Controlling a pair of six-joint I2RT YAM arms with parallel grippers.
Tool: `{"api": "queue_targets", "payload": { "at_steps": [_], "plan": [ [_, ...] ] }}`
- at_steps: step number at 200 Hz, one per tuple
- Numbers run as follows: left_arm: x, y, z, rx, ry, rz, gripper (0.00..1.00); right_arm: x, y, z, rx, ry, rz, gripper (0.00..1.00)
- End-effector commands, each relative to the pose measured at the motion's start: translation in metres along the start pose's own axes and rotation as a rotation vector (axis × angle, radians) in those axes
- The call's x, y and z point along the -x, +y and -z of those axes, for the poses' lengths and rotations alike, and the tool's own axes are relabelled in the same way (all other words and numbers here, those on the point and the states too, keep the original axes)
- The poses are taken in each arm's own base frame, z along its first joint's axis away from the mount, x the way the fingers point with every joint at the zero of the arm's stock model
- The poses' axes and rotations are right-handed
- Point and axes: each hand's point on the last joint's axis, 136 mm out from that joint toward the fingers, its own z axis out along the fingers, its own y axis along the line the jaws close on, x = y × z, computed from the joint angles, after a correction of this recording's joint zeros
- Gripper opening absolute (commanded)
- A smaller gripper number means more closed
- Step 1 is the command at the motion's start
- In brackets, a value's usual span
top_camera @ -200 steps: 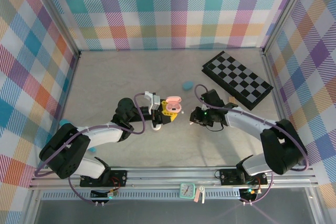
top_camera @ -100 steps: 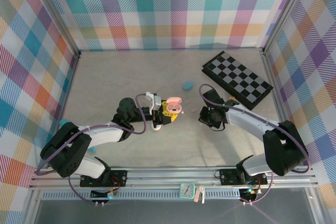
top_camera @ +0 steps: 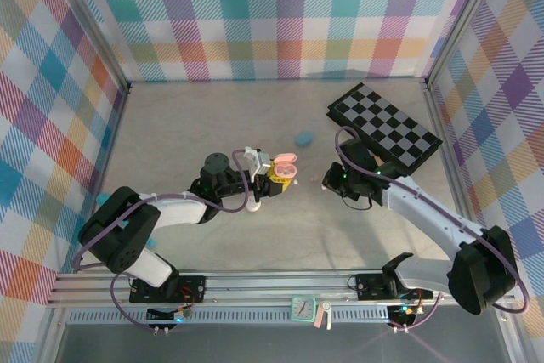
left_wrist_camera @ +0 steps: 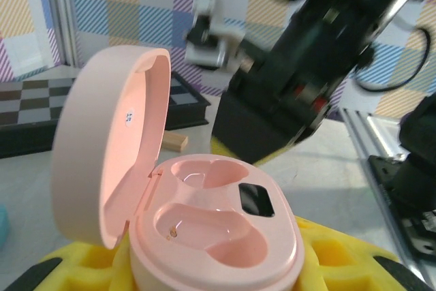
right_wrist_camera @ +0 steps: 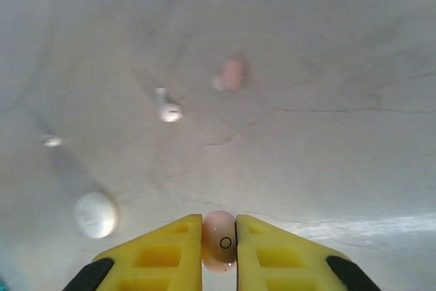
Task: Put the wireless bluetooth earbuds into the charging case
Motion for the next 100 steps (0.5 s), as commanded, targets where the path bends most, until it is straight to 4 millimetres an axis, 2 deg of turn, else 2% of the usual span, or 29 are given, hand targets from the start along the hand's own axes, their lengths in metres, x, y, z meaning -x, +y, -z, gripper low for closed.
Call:
{"api": "queue_targets", "payload": {
  "at_steps": [1, 51, 100],
  "plan": [
    [0.007, 0.017, -0.005, 0.050, -0.002, -0.084, 0.34, 0.005, 0.033, 0.025, 0.108, -0.013, 0.081, 0.18],
    [-0.002, 0.026, -0.015, 0.058, 0.052, -0.120, 0.34, 0.004, 0.087, 0.049, 0.244, -0.020, 0.197, 0.18],
    [-0.006, 0.027, -0.017, 0.054, 0.061, -0.120, 0.34, 0.001, 0.123, 0.047, 0.311, 0.004, 0.274, 0.18]
  ]
}}
